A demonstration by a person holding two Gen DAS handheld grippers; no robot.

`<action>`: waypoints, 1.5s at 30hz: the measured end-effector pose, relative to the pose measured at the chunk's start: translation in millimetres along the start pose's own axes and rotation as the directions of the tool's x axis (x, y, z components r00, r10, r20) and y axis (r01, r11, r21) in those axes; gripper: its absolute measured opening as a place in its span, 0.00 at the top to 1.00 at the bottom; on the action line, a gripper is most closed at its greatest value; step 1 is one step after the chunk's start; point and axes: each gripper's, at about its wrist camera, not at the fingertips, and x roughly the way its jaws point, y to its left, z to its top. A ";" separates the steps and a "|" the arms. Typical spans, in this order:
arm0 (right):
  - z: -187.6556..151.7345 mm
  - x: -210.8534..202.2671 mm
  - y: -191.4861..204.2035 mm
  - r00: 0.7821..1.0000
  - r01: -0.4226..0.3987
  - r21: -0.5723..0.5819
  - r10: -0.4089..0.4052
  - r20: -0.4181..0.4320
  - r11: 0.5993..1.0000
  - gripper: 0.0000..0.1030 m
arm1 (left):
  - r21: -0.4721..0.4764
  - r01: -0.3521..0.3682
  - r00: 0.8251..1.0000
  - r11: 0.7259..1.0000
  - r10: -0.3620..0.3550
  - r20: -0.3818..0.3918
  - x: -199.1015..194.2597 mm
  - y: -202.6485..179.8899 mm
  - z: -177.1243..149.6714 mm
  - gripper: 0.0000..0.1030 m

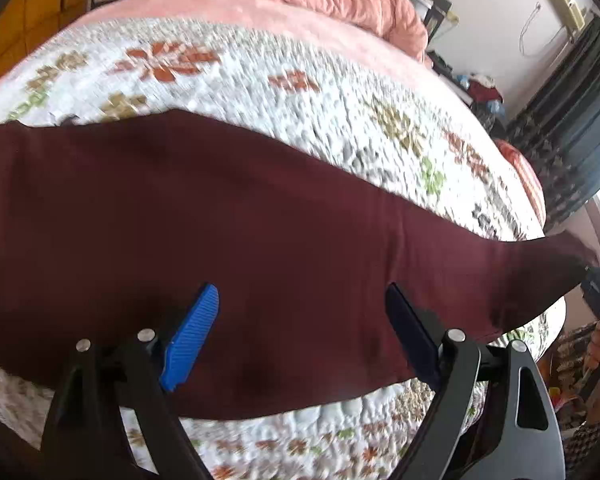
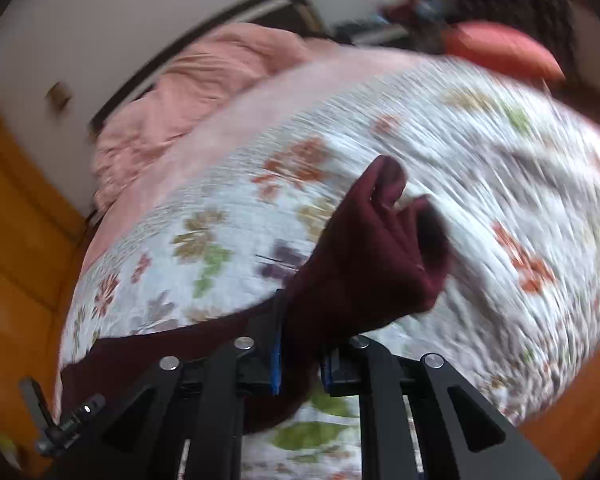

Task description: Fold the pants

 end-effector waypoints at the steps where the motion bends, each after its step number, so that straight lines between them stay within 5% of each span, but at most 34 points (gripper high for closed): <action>1: 1.8 -0.3 19.5 1.000 -0.006 -0.054 0.007 0.012 0.999 0.86 | -0.007 -0.003 1.000 1.000 0.003 0.015 -7.8 4.2 1.0 0.18; 9: -34.4 15.9 153.5 0.996 -0.086 -0.389 0.074 -0.046 0.917 0.85 | -0.113 -0.021 0.997 0.993 0.029 0.071 -47.0 47.3 3.4 0.17; 24: -141.3 92.7 247.3 0.951 -0.225 -0.552 0.056 -0.306 0.803 0.84 | -0.201 -0.028 0.995 0.979 0.047 0.092 -62.2 80.4 1.8 0.17; 26: -156.9 102.5 251.0 0.946 -0.224 -0.585 0.030 -0.323 0.780 0.75 | -0.210 -0.030 0.995 0.977 0.050 0.088 -61.0 83.3 1.1 0.17; 28: -168.2 105.3 252.0 0.931 -0.263 -0.579 0.045 -0.363 0.772 0.49 | -0.221 -0.027 0.996 0.975 0.046 0.081 -59.3 86.7 0.2 0.17; 30: -172.1 97.1 250.2 0.909 -0.334 -0.550 0.108 -0.402 0.766 0.40 | -0.224 -0.027 0.996 0.974 0.044 0.073 -57.8 89.0 -0.2 0.17; 34: -156.6 72.3 237.3 0.874 -0.431 -0.411 0.258 -0.412 0.803 0.38 | -0.238 -0.018 0.997 0.971 0.035 0.067 -56.4 94.8 -2.4 0.16; 38: -158.0 74.3 245.9 0.875 -0.413 -0.422 0.223 -0.429 0.807 0.38 | -0.256 -0.001 0.998 0.967 0.016 0.059 -53.7 97.7 -4.2 0.16; 45: -180.6 110.5 274.2 0.925 -0.260 -0.581 0.026 -0.380 0.771 0.39 | -0.258 0.008 0.998 0.966 0.008 0.062 -58.9 101.9 -8.1 0.15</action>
